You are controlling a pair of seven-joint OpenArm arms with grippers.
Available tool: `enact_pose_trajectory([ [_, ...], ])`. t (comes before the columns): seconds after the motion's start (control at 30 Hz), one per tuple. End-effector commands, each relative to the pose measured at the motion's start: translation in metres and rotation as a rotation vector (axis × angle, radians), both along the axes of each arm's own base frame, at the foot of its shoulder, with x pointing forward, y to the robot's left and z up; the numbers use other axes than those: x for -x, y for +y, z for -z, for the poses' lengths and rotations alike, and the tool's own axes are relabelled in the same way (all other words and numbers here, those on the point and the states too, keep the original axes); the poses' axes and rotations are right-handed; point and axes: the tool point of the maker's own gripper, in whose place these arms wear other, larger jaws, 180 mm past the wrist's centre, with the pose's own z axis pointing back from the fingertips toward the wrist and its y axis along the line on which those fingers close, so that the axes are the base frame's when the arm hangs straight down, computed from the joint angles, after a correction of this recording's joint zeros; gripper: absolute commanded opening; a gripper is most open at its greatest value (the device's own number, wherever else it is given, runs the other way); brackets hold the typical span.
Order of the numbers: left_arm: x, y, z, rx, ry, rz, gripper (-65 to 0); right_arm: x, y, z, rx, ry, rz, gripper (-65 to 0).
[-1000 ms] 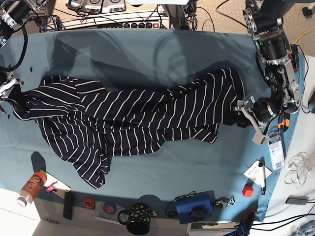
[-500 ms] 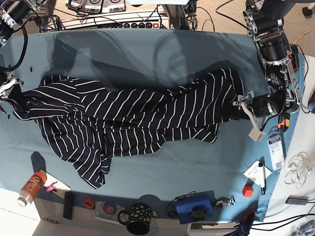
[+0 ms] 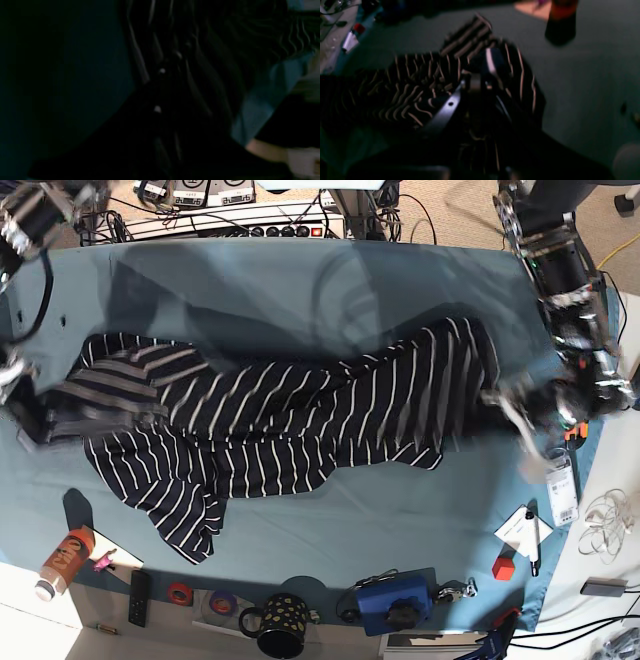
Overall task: Layout the t-shirt on the table in an organized manner, then fold the t-shirt properly
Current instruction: 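Grasp the shirt edges with both grippers, then lift the shirt with both grippers and shake it out in the air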
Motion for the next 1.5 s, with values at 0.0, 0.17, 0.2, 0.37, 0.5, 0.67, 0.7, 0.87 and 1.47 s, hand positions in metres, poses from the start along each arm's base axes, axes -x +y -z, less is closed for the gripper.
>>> enact_pose_trajectory([
  [0.0, -0.007, 0.008, -0.025, -0.023, -0.094, -0.009, -65.0, -0.008, -0.004, -0.030, 0.027, -0.089, -0.003, -65.0],
  [0.17, 0.019, 0.040, -0.055, -0.142, -0.229, -0.083, -65.0, -0.035, 0.021, -0.049, 0.037, -0.143, -0.084, -65.0],
  [0.2, 0.028, 0.047, -0.056, -0.152, -0.232, -0.101, -65.0, -0.041, 0.030, -0.049, 0.040, -0.139, -0.116, -65.0],
  [0.37, 0.074, 0.072, -0.053, -0.149, -0.214, -0.177, -65.0, -0.070, 0.083, -0.053, 0.059, -0.137, -0.281, -65.0],
  [0.5, 0.101, 0.095, -0.057, -0.173, -0.215, -0.244, -65.0, -0.089, 0.119, -0.070, 0.037, -0.197, -0.365, -65.0],
  [0.67, 0.121, 0.120, -0.077, -0.268, -0.264, -0.326, -65.0, -0.103, 0.136, -0.108, 0.004, -0.317, -0.387, -65.0],
  [0.7, 0.122, 0.123, -0.083, -0.284, -0.280, -0.336, -65.0, -0.106, 0.137, -0.116, 0.006, -0.338, -0.386, -65.0],
  [0.87, 0.117, 0.121, -0.112, -0.308, -0.398, -0.357, -65.0, -0.119, 0.126, -0.154, 0.058, -0.443, -0.317, -65.0],
  [1.47, 0.042, 0.084, -0.262, -0.319, -1.005, -0.376, -65.0, -0.136, 0.138, -0.240, 0.044, -0.715, -0.244, -65.0],
])
